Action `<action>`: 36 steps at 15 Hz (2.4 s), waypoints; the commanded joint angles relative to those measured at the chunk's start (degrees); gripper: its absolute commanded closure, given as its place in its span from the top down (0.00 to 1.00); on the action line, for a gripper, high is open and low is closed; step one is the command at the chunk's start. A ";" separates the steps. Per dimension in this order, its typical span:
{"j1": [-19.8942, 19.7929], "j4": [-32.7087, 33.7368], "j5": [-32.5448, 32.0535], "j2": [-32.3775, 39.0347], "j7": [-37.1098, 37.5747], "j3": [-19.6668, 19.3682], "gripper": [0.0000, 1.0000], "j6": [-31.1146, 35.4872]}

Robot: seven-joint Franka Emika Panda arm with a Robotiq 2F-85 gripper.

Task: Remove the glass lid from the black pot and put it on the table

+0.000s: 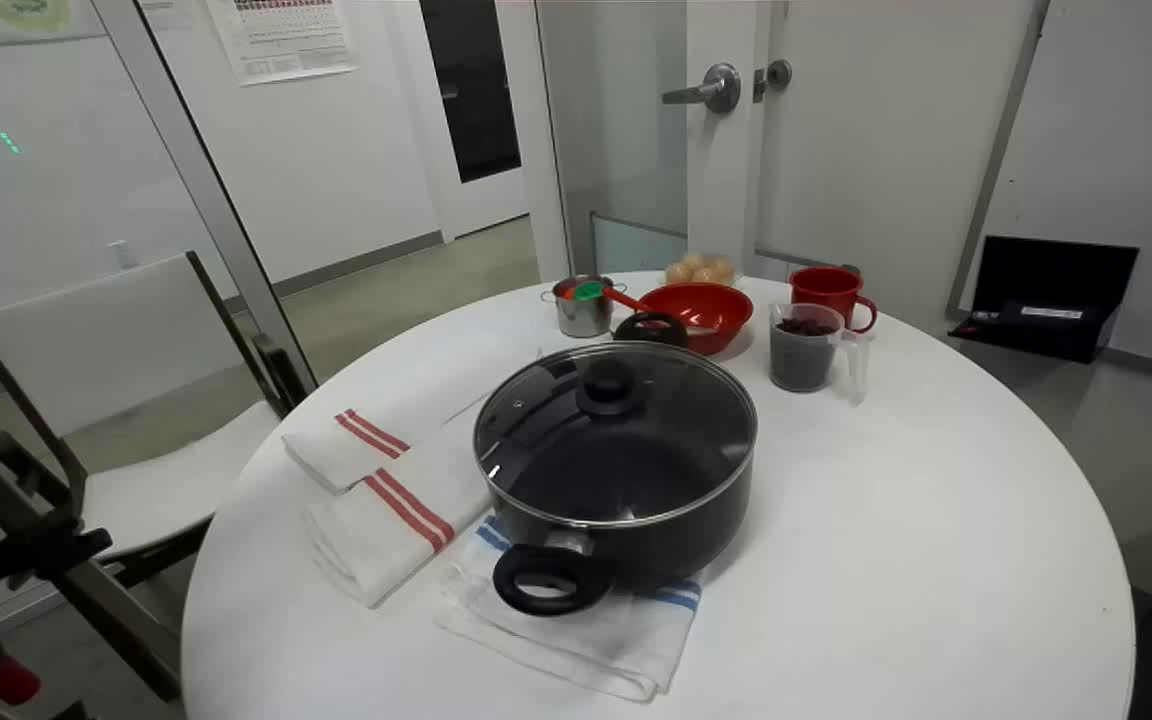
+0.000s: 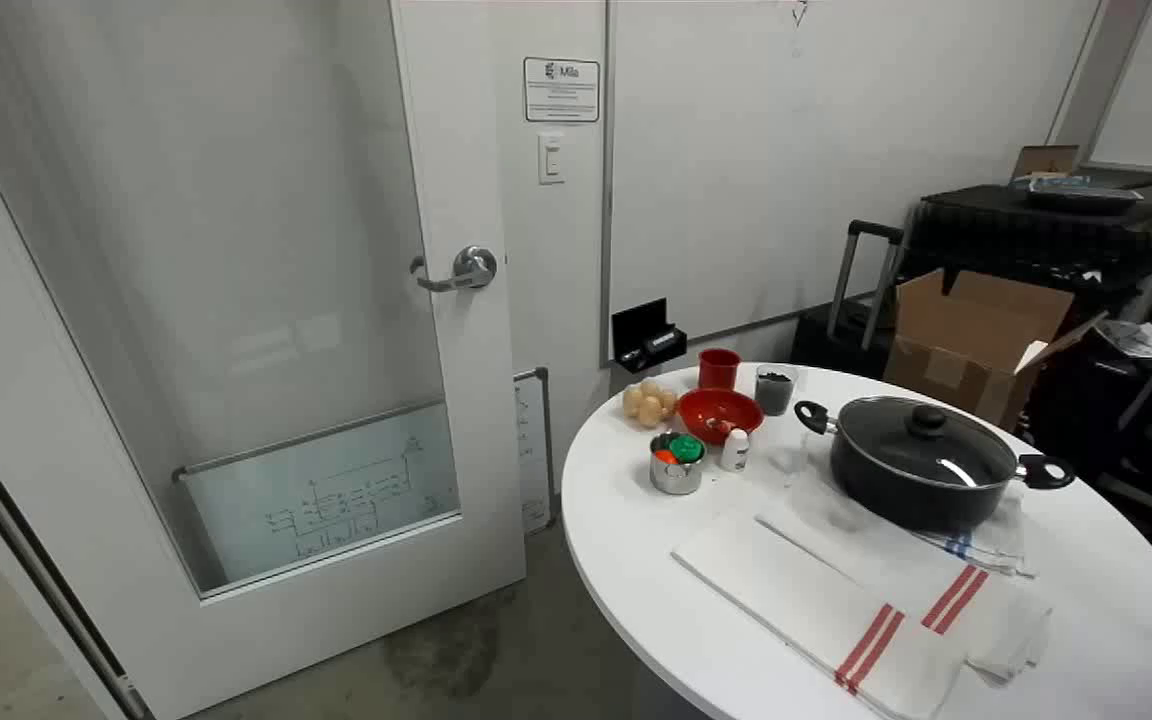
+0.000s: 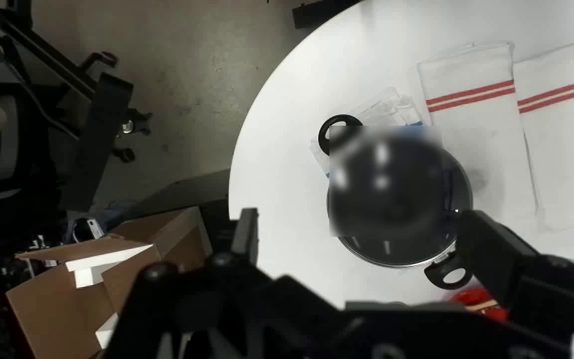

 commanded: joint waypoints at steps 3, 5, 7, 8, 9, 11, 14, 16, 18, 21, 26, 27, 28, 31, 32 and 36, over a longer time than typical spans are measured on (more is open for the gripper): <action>1.09 0.18 -0.26 0.03 0.20 -0.96 1.00 -0.20; 1.09 0.18 -0.26 0.03 0.20 -0.96 1.00 -0.20; 1.09 0.18 -0.26 0.03 0.20 -0.96 1.00 -0.20; 1.09 0.18 -0.26 0.03 0.20 -0.96 1.00 -0.20; 1.09 0.18 -0.26 0.03 0.20 -0.96 1.00 -0.20; 1.09 0.18 -0.26 0.03 0.20 -0.96 1.00 -0.20; 1.09 0.18 -0.26 0.03 0.20 -0.96 1.00 -0.20; 1.09 0.18 -0.26 0.03 0.20 -0.96 1.00 -0.20; 1.09 0.18 -0.26 0.03 0.20 -0.96 1.00 -0.20; 1.09 0.18 -0.26 0.03 0.20 -0.96 1.00 -0.20; 1.09 0.18 -0.26 0.03 0.20 -0.96 1.00 -0.20; 1.09 0.18 -0.26 0.03 0.20 -0.96 1.00 -0.20; 1.09 0.18 -0.26 0.03 0.20 -0.96 1.00 -0.20; 1.09 0.18 -0.26 0.03 0.20 -0.96 1.00 -0.20; 1.09 0.18 -0.26 0.03 0.20 -0.96 1.00 -0.20; 1.44 1.02 0.75 1.92 -0.81 -1.41 1.00 0.88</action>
